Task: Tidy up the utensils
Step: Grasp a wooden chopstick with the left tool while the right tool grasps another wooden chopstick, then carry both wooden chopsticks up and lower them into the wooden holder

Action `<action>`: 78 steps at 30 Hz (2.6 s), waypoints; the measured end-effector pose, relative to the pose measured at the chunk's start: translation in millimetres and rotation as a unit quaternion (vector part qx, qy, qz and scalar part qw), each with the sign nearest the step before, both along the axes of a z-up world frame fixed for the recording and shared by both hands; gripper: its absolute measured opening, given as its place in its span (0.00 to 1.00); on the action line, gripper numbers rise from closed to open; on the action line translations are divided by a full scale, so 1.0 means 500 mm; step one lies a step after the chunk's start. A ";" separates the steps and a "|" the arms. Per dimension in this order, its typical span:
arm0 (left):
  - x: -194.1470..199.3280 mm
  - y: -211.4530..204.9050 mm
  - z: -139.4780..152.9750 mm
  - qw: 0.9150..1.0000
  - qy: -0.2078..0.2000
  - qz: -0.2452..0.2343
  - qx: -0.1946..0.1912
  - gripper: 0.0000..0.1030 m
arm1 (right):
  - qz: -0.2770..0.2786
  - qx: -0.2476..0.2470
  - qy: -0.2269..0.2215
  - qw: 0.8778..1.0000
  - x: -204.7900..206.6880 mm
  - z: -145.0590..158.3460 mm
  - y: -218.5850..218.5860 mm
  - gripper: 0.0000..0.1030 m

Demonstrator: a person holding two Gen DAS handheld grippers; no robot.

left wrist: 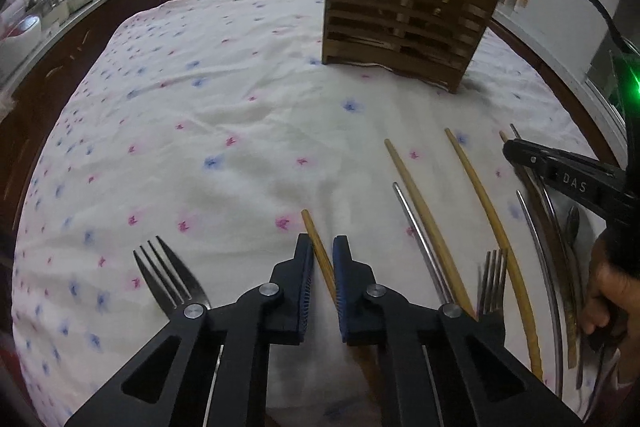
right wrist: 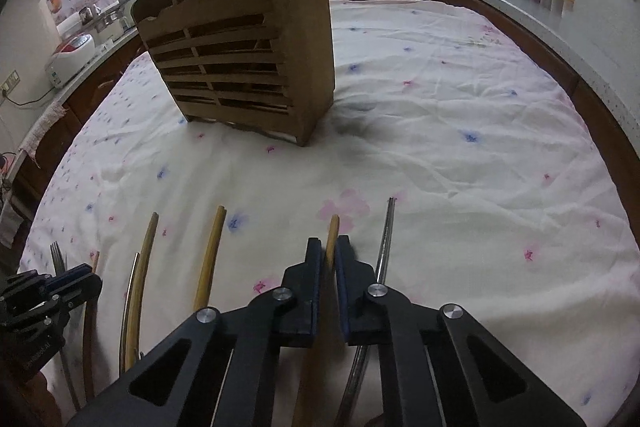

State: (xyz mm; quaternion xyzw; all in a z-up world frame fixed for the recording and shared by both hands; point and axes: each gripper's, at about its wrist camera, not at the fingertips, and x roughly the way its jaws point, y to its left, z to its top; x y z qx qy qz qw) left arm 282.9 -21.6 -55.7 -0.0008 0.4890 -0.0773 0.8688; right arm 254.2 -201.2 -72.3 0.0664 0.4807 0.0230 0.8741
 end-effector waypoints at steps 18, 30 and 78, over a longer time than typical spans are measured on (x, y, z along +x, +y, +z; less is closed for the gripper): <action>-0.057 0.052 0.119 0.995 -0.043 -0.008 -0.091 0.03 | 0.003 0.085 -0.084 0.993 -0.083 0.144 -0.017 0.05; -0.190 0.102 0.249 0.985 -0.123 -0.013 -0.122 0.03 | -0.008 0.096 -0.178 0.979 -0.182 0.293 -0.040 0.05; -0.118 0.173 0.382 0.945 -0.276 0.016 -0.175 0.03 | -0.034 0.098 -0.315 0.943 -0.095 0.437 -0.070 0.05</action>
